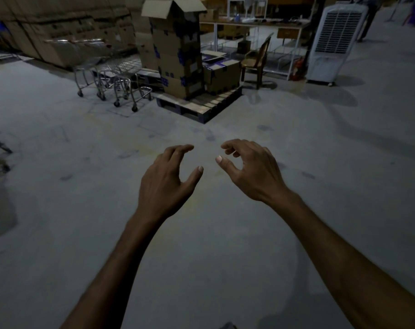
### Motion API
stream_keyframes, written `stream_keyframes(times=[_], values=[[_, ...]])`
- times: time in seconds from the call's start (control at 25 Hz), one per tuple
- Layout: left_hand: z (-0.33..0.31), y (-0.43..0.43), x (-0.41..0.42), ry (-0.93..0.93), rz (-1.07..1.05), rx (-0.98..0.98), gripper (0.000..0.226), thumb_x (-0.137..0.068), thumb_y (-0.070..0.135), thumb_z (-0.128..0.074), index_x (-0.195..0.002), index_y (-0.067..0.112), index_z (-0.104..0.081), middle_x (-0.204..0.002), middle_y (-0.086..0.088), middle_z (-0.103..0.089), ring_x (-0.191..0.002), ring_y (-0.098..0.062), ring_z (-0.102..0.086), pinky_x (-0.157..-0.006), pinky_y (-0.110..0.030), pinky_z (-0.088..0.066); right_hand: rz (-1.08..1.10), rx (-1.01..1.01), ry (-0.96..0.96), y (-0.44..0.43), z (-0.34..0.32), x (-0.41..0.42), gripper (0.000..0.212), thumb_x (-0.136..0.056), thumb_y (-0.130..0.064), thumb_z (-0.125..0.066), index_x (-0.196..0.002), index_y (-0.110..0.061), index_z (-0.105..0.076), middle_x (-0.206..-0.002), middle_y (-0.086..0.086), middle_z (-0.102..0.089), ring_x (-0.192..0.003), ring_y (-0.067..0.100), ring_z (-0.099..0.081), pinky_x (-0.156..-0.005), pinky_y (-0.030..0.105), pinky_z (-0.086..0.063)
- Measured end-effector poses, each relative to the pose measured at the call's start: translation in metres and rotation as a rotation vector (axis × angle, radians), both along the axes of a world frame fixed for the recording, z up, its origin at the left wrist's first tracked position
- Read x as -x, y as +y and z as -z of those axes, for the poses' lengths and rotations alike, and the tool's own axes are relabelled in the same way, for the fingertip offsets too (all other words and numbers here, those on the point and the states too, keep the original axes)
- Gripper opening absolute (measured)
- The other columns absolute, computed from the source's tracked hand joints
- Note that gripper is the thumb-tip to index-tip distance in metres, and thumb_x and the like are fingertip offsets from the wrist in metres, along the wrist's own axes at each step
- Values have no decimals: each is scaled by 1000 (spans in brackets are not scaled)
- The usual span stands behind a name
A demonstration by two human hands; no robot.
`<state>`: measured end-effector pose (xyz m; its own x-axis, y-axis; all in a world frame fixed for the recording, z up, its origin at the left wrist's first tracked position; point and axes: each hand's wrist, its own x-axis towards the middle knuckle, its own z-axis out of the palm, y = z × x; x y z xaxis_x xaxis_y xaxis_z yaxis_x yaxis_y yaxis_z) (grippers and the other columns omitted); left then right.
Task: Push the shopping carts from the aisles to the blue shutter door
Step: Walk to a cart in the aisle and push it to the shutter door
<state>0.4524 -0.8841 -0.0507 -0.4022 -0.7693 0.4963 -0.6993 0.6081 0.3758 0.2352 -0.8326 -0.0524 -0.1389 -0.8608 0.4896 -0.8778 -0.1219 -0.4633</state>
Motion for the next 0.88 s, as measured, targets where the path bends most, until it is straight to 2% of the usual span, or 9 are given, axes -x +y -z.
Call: stream_keyframes(times=[0.32, 0.44, 0.64, 0.88], values=[[6, -92, 0, -15, -48, -12, 53, -96, 56, -58, -144, 35, -48, -142, 10, -53, -118, -13, -57, -76, -28, -42, -53, 3, -17, -110, 1, 2, 40, -98, -59, -52, -124, -30, -61, -111, -11, -67, -98, 8, -61, -90, 40, -48], [15, -135, -13, 9, -36, -33, 57, -96, 55, -60, -147, 37, -42, -146, 12, -46, -119, -11, -57, -72, -28, -44, -60, -24, -11, -153, 13, -11, 40, -98, -60, -51, -124, -30, -61, -112, -10, -67, -99, 10, -61, -90, 41, -49], [26, -218, -59, 25, -16, -51, 63, -95, 54, -62, -150, 39, -35, -152, 16, -34, -107, -10, -64, -62, -31, -55, -70, -52, -15, -232, 27, -54, 42, -98, -59, -52, -127, -30, -59, -116, -10, -65, -101, 10, -59, -90, 42, -51], [18, -311, -131, 8, -54, -29, 57, -95, 56, -62, -145, 40, -40, -150, 21, -35, -107, -6, -63, -59, -28, -51, -96, -36, -39, -327, 23, -120, 41, -97, -59, -54, -127, -31, -59, -117, -11, -64, -102, 9, -59, -89, 42, -53]])
